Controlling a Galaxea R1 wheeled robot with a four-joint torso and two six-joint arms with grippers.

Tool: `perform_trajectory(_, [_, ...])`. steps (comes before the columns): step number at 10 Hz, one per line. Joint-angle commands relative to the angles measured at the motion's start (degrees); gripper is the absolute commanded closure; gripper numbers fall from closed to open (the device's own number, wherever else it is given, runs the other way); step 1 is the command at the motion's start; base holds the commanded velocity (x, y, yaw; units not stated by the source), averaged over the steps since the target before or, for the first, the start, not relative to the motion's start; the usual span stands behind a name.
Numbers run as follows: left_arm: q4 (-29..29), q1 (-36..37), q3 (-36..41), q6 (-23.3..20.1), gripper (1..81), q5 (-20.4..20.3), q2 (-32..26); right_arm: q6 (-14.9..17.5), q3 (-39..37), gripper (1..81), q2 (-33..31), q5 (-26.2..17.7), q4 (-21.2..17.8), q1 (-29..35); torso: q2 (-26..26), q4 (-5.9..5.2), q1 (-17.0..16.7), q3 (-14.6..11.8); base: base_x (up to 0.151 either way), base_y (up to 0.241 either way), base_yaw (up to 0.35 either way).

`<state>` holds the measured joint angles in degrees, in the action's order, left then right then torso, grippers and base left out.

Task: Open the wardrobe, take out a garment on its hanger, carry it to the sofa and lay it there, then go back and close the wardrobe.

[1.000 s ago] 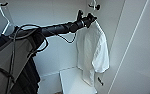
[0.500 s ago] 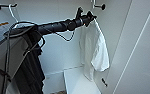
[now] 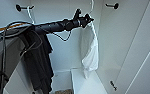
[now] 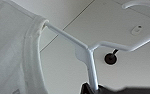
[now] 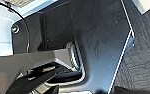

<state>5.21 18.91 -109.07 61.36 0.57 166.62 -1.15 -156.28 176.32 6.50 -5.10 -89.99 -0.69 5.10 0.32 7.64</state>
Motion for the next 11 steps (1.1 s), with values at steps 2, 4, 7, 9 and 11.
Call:
perform_trajectory(2, [2.18, 10.49, 6.84, -1.06, 81.1, -2.50, -3.31, 0.27, 0.81, 1.0, 0.02, -2.81, 0.09, 1.44, 0.00, 0.02, 0.00, 0.00, 0.000, 0.000, 0.000])
perform_trajectory(4, [2.53, 9.26, 10.71, -1.06, 81.1, -2.42, -4.09, 0.35, 0.90, 1.0, 0.02, -2.72, 0.09, 1.70, 0.00, 0.02, 0.00, 0.00, 0.000, 0.000, 0.000])
perform_trajectory(7, [2.62, 6.71, 15.11, -1.15, 81.1, -2.68, -6.12, 0.35, 0.90, 1.0, 0.02, -2.28, 0.17, 1.61, 0.00, 0.02, 0.00, 0.00, 0.000, 0.000, 0.000])
perform_trajectory(9, [3.23, 6.36, 16.51, -1.15, 81.1, -2.51, -5.94, 0.44, 0.99, 1.0, 0.02, -1.75, 0.09, 1.61, 0.00, -5.32, 0.00, 0.00, 0.000, 0.000, 0.000])
perform_trajectory(11, [3.58, 6.01, 16.61, -1.15, 81.1, -2.42, -5.51, 0.44, 0.99, 1.0, -0.07, -1.75, 0.09, 1.70, 0.00, -2.45, 0.00, 0.02, 0.000, 0.000, 0.000])
